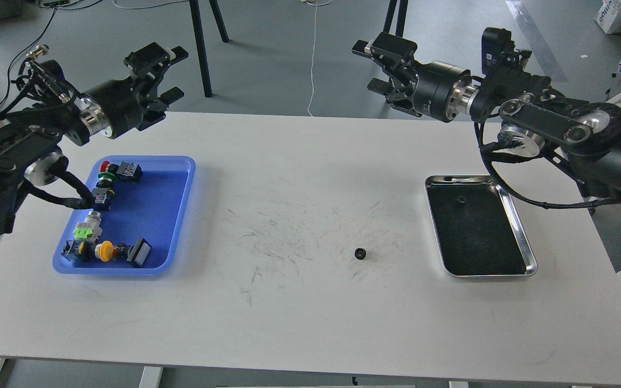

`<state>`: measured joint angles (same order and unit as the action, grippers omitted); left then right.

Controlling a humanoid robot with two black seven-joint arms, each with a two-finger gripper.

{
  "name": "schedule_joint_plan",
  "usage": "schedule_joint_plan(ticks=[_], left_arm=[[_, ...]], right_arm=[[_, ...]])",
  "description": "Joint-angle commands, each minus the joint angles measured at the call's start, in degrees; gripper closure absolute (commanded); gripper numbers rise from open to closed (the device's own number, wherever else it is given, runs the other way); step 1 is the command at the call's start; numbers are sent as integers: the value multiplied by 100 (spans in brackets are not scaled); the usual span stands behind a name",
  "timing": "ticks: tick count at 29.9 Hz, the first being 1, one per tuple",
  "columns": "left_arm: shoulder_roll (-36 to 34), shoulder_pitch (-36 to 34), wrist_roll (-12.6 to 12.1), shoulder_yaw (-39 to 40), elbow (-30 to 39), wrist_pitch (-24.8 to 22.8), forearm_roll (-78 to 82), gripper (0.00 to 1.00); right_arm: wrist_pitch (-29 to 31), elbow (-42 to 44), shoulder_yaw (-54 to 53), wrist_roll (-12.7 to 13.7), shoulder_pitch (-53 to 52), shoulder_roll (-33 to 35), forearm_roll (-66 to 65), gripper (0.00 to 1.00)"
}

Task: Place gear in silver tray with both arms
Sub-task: 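Swing the right gripper down toward the small black gear on the table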

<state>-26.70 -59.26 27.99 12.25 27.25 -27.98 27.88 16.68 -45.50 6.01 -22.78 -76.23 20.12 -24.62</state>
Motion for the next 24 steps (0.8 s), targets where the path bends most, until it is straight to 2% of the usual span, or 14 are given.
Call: schedule_joint_plan(ticks=[1, 10, 14, 17, 24], left_arm=[[51, 107, 1, 6, -158, -2, -335, 1], [455, 353, 1, 6, -606, -2, -924, 1], [622, 371, 1, 6, -659, -2, -1003, 1], [657, 371, 1, 6, -720, -2, -1021, 1], [816, 371, 1, 6, -870, -2, -1030, 1]], right_arm=[[2, -134, 31, 1, -120, -8, -778, 7], [353, -661, 128, -95, -208, 27, -3828, 7], [459, -987, 312, -244, -339, 27, -4629, 7], [468, -1144, 759, -522, -550, 27, -5095, 7], [459, -1409, 1604, -522, -885, -8, -6149, 7]])
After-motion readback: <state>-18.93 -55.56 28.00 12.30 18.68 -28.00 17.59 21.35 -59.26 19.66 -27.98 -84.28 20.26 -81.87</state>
